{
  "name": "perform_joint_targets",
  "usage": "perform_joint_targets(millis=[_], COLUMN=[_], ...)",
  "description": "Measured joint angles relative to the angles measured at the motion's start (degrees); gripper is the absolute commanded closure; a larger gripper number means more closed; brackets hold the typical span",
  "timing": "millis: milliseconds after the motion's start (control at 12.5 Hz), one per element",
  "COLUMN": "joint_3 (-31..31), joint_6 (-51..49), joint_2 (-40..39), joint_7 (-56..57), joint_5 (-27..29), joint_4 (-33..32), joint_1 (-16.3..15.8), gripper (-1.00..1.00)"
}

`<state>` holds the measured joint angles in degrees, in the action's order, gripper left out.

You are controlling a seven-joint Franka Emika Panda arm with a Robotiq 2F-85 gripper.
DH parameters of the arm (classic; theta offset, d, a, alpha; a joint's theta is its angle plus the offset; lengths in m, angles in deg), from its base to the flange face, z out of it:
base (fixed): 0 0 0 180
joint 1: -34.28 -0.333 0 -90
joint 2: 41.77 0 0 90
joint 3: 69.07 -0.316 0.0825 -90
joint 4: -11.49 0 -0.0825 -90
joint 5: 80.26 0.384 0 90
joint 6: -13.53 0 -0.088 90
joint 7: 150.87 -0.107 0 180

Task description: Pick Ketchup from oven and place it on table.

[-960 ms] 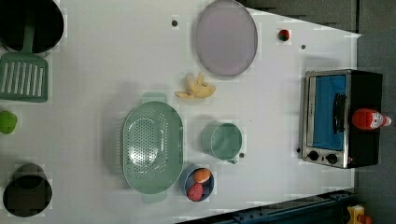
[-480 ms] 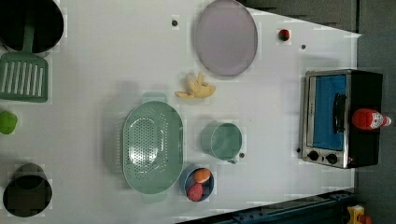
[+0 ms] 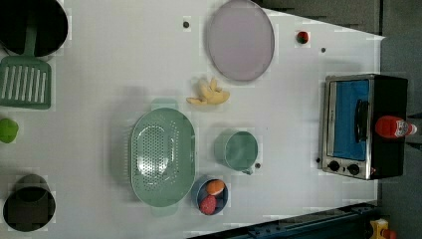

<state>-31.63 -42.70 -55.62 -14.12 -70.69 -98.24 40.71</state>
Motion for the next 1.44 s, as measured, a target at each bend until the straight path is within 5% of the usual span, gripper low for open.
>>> perform_joint_targets(millis=[320,480,560,880,1120,1440], joint_3=[0.3,0.3,0.0,0.4,-0.6,-12.4], joint_6=[0.0,0.1,-0.5,-0.6,-10.4,-13.1], joint_2=[-4.4,-4.4,-4.4,-3.7,-3.2,5.3], joint_7=[-1.9,-2.0,-2.0,-2.1,-2.2,-2.2], joint_5=[-1.2,0.1,0.2,1.1,-1.2,-4.6], joint_4=[-0.2,-0.6,-0.7,0.2,5.8,10.6], joint_1=[-0.4,-0.6,-0.6,-1.8,-4.0,-7.0], gripper=[-0.97,-0.37,-0.23,-0.23,-0.23,-0.23])
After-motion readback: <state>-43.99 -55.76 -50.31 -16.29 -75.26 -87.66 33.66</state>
